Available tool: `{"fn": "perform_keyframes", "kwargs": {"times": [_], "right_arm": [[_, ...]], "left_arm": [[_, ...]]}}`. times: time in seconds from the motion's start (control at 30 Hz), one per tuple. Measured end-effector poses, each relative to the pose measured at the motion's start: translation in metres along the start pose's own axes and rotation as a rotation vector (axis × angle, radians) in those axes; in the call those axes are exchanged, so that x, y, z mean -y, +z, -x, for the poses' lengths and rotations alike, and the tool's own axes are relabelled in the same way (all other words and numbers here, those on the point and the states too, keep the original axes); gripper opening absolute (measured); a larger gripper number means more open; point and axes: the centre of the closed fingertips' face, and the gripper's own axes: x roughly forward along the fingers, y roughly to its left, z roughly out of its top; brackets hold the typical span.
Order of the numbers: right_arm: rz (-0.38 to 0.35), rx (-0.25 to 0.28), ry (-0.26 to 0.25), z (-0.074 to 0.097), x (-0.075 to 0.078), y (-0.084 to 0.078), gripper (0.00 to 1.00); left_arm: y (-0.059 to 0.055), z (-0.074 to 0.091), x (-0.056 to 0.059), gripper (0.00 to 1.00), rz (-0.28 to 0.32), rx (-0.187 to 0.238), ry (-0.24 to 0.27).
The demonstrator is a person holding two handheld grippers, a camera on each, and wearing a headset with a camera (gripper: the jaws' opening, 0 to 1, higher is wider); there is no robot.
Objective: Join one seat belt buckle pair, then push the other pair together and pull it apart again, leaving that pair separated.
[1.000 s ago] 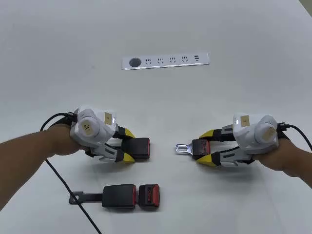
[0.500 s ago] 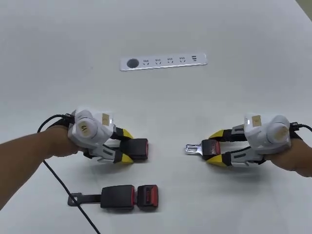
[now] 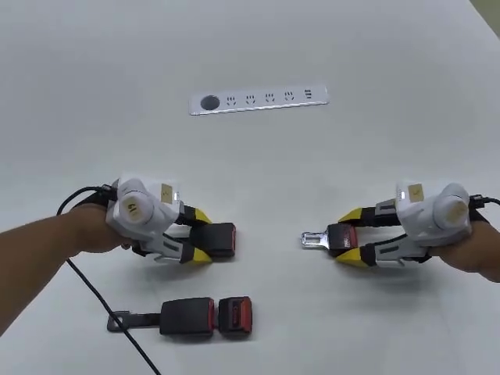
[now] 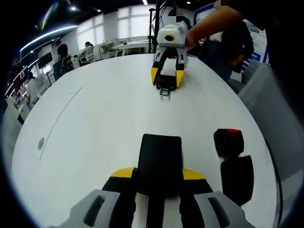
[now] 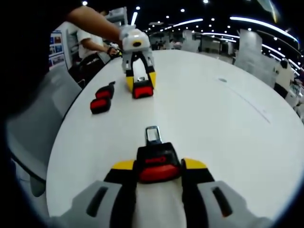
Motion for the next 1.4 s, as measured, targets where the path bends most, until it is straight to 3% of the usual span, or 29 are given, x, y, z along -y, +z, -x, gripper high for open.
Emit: {"fn": "perform_keyframes", "kwargs": {"times": [0.23, 0.37, 0.6, 0.83, 1.03, 1.1, 1.2, 1.4], "right_arm": [[0.011, -0.018, 0.003, 0.000, 0.001, 0.000, 0.37], [-0.011, -0.020, -0.002, -0.001, 0.001, 0.001, 0.39], [-0.065, 0.011, -0.062, -0.004, 0.009, 0.007, 0.57], [-0.128, 0.056, -0.155, -0.003, 0.019, 0.015, 0.72], [-0.193, 0.092, -0.260, 0.001, 0.028, 0.021, 0.80], [-0.220, 0.106, -0.285, 0.002, 0.027, 0.025, 0.81], [-0.233, 0.121, -0.328, 0.003, 0.027, 0.028, 0.83], [-0.280, 0.157, -0.393, 0.002, 0.017, 0.041, 0.86]], "left_arm": [[0.003, 0.000, 0.002, 0.37, 0.012, -0.009, 0.003], [0.001, -0.001, -0.001, 0.46, 0.031, -0.017, 0.008], [0.003, 0.000, 0.000, 0.63, 0.077, -0.007, 0.024], [0.006, 0.015, -0.014, 0.74, 0.169, 0.058, 0.129], [0.008, 0.034, -0.027, 0.80, 0.282, 0.148, 0.263], [0.009, 0.041, -0.028, 0.82, 0.321, 0.170, 0.303], [0.001, 0.051, -0.028, 0.83, 0.398, 0.163, 0.354], [-0.002, 0.072, -0.023, 0.87, 0.490, 0.231, 0.457]]}}
